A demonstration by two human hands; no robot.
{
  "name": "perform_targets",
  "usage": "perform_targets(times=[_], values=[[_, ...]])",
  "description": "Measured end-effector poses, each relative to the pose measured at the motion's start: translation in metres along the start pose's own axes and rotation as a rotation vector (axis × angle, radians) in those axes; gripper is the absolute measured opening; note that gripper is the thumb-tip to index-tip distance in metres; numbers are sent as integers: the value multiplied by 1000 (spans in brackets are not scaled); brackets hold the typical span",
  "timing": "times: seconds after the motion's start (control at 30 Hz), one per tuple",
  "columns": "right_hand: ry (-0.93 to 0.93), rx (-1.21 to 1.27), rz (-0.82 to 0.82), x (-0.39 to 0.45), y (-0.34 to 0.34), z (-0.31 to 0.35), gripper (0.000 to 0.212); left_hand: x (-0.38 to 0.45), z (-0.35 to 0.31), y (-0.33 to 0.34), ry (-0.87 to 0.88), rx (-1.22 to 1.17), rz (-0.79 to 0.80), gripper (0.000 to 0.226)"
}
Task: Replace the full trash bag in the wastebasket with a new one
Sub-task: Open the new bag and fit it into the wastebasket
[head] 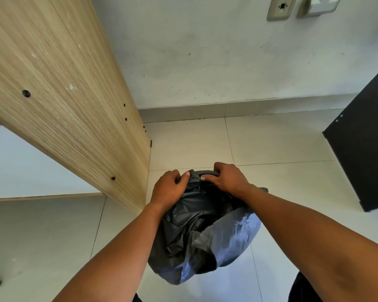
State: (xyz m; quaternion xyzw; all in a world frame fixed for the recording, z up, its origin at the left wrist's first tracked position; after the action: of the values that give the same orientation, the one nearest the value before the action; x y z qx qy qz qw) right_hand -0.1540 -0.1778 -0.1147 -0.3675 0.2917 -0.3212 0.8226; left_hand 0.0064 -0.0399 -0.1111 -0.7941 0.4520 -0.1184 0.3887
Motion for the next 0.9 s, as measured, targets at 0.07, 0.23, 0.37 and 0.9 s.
perform_targets(times=[0.07, 0.23, 0.37, 0.9], values=[[-29, -23, -6, 0, -1, 2, 53, 5, -15, 3, 59, 0, 37, 23], [-131, -43, 25, 2, 7, 19, 43, 13, -43, 26, 134, 102, 204, 35], [-58, -122, 74, 4, 4, 2, 58, 14, -28, 21, 84, 145, 115, 42], [261, 227, 6, 8, -7, -44, 63, 0, 27, -7, -285, -58, -134, 53]])
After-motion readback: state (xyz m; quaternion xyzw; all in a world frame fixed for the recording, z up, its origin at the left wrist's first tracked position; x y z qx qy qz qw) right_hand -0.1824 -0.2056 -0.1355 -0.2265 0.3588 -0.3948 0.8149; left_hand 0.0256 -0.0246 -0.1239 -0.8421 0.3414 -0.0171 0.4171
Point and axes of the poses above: each hand's wrist, its own x-axis towards the middle knuckle, its own y-axis out of the palm, z = x × y, the point moved 10 cm from there along x, towards the middle knuckle, and after that the axes turned 1 degree about -x, right-handed, at the moved point
